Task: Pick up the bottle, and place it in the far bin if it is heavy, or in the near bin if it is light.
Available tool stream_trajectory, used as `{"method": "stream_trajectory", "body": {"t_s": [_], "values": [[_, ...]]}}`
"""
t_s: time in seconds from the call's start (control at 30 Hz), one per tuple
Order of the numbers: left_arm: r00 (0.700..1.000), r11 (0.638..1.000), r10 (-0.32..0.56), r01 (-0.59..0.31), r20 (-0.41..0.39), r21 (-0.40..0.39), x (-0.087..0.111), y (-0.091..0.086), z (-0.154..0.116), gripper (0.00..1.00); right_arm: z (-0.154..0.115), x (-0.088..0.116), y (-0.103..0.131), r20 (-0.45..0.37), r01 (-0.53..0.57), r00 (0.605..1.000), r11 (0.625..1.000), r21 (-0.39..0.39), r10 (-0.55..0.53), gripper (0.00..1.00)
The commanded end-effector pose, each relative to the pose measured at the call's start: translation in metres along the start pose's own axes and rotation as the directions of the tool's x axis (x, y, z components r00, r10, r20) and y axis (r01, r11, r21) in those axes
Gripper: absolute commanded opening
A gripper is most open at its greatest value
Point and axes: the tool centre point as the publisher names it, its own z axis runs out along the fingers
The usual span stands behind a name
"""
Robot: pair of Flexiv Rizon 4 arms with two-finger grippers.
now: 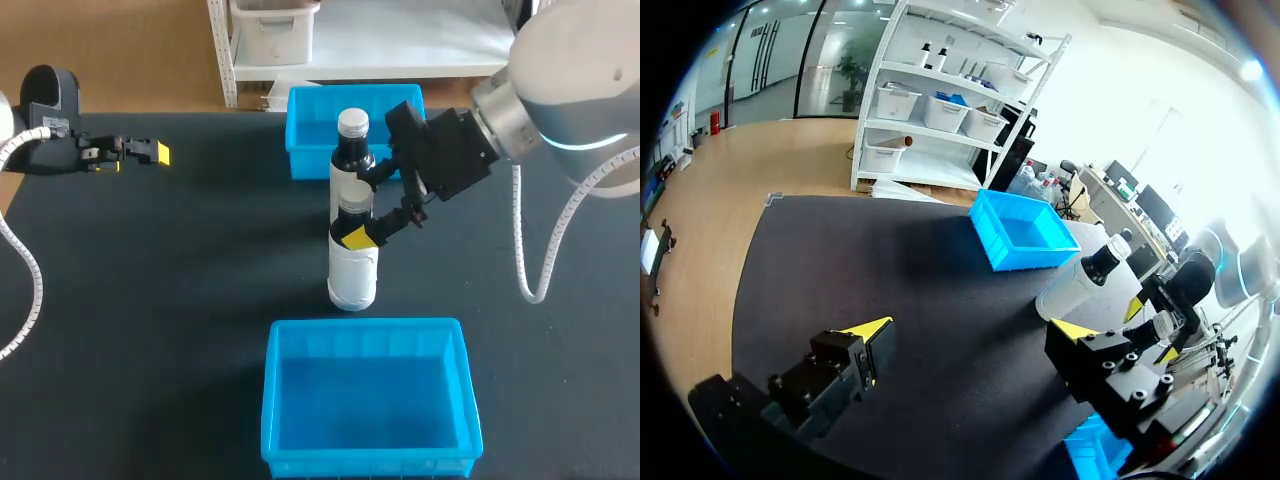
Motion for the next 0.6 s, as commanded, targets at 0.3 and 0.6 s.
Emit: {"method": "stream_trajectory", "body": {"t_s": [0.3,0.6], "values": [[1.000,1.000,0.000,0.000,0.000,0.000,0.0000,0.0000,0.0000,1.00,0.0067,0.0007,-0.0005,0.010,0.006,1.000,1.000,-0.005,-0.006,0.99],[1.000,1.000,0.000,0.000,0.000,0.000,0.0000,0.0000,0.0000,1.00,0.0079,0.0016,-0.0020,0.007,0.008,1.000,1.000,-0.005,-0.008,0.91]]}}
